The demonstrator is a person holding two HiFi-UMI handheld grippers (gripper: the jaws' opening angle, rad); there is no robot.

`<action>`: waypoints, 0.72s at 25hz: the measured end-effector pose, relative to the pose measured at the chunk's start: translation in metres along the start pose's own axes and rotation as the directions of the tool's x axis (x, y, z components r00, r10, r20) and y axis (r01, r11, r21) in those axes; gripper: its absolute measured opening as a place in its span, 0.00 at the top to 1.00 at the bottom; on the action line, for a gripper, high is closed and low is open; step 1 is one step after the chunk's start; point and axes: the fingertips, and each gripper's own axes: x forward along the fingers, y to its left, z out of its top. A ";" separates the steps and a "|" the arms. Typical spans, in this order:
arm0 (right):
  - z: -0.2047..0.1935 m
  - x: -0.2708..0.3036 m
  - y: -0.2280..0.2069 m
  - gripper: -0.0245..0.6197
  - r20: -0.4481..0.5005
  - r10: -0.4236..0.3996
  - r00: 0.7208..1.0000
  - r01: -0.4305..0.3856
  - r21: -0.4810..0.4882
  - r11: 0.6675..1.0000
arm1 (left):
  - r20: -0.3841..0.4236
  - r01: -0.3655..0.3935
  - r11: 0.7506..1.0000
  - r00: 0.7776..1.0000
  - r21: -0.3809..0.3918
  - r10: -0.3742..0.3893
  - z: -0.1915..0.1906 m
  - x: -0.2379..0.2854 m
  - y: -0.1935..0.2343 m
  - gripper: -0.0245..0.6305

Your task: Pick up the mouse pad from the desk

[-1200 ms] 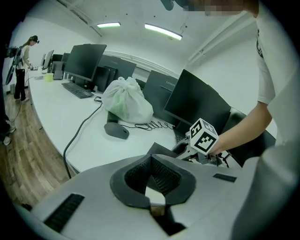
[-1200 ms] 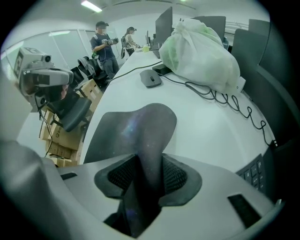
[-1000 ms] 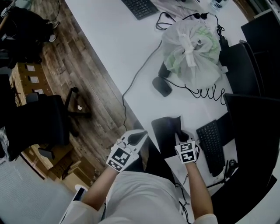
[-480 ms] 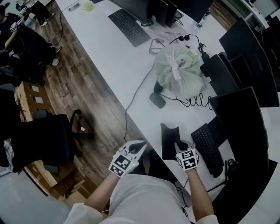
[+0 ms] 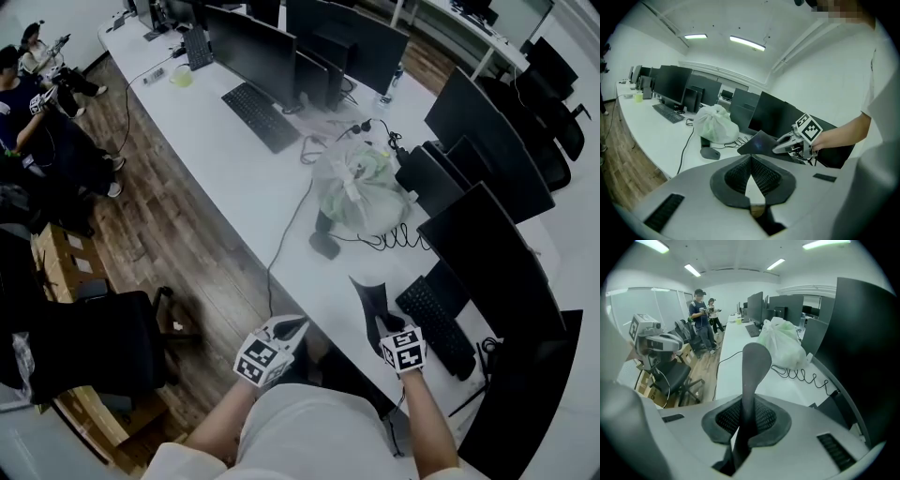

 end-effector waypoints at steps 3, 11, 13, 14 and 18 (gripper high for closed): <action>0.011 -0.024 0.002 0.89 0.045 -0.035 0.998 0.034 0.019 0.999 | 0.012 0.017 1.000 1.000 0.001 -0.017 0.005 -0.006 -0.007 0.94; 0.030 -0.091 0.009 0.89 0.167 -0.096 0.981 0.078 0.112 0.991 | 0.019 0.081 0.996 0.996 0.033 -0.082 0.024 -0.018 -0.033 0.94; 0.031 -0.106 0.012 0.89 0.191 -0.103 0.976 0.080 0.124 0.989 | 0.018 0.094 0.995 0.995 0.045 -0.094 0.027 -0.019 -0.042 0.94; 0.031 -0.113 0.013 0.89 0.203 -0.106 0.974 0.081 0.128 0.988 | 0.019 0.097 0.994 0.995 0.051 -0.099 0.028 -0.020 -0.047 0.94; 0.030 -0.143 0.019 0.89 0.251 -0.113 0.961 0.080 0.138 0.987 | 0.037 0.103 0.993 0.994 0.053 -0.106 0.035 -0.027 -0.066 0.94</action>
